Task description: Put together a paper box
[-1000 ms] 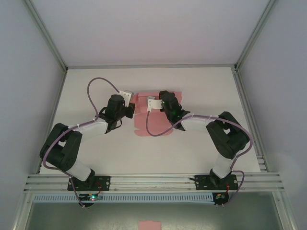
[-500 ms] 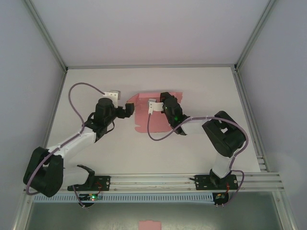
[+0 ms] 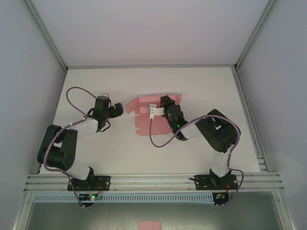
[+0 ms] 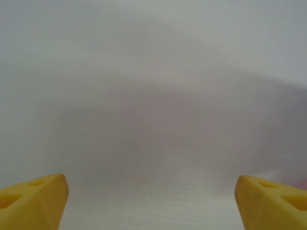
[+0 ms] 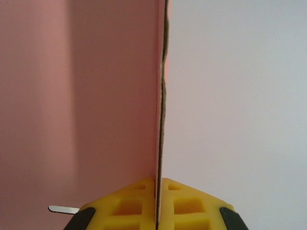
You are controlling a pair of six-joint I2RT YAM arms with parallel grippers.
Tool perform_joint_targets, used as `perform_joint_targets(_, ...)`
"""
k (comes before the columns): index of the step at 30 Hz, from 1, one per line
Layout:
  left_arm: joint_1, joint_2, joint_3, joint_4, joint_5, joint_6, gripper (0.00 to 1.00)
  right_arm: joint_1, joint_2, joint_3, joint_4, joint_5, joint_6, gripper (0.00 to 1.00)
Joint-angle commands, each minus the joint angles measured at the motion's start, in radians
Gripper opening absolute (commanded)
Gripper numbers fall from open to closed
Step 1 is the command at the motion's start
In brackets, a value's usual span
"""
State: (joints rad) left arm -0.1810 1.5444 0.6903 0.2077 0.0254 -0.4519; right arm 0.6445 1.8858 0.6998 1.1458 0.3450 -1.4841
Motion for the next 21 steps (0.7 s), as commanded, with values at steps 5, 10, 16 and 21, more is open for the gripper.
perform_joint_targets(5,0.012,0.030,0.031,0.179,0.201,0.052,0.80,0.012,0.035,-0.016,-0.124,-0.048,-0.040,0.00)
perform_joint_targets(10,0.012,0.005,-0.005,0.180,0.209,0.089,0.76,0.017,0.075,-0.005,-0.165,-0.050,-0.039,0.00)
perform_joint_targets(16,0.011,0.044,-0.032,0.236,0.359,0.116,0.71,0.013,0.118,0.007,-0.138,-0.034,-0.046,0.00)
perform_joint_targets(21,-0.004,0.033,-0.074,0.252,0.492,0.105,0.65,0.015,0.109,0.013,-0.122,-0.003,-0.034,0.00)
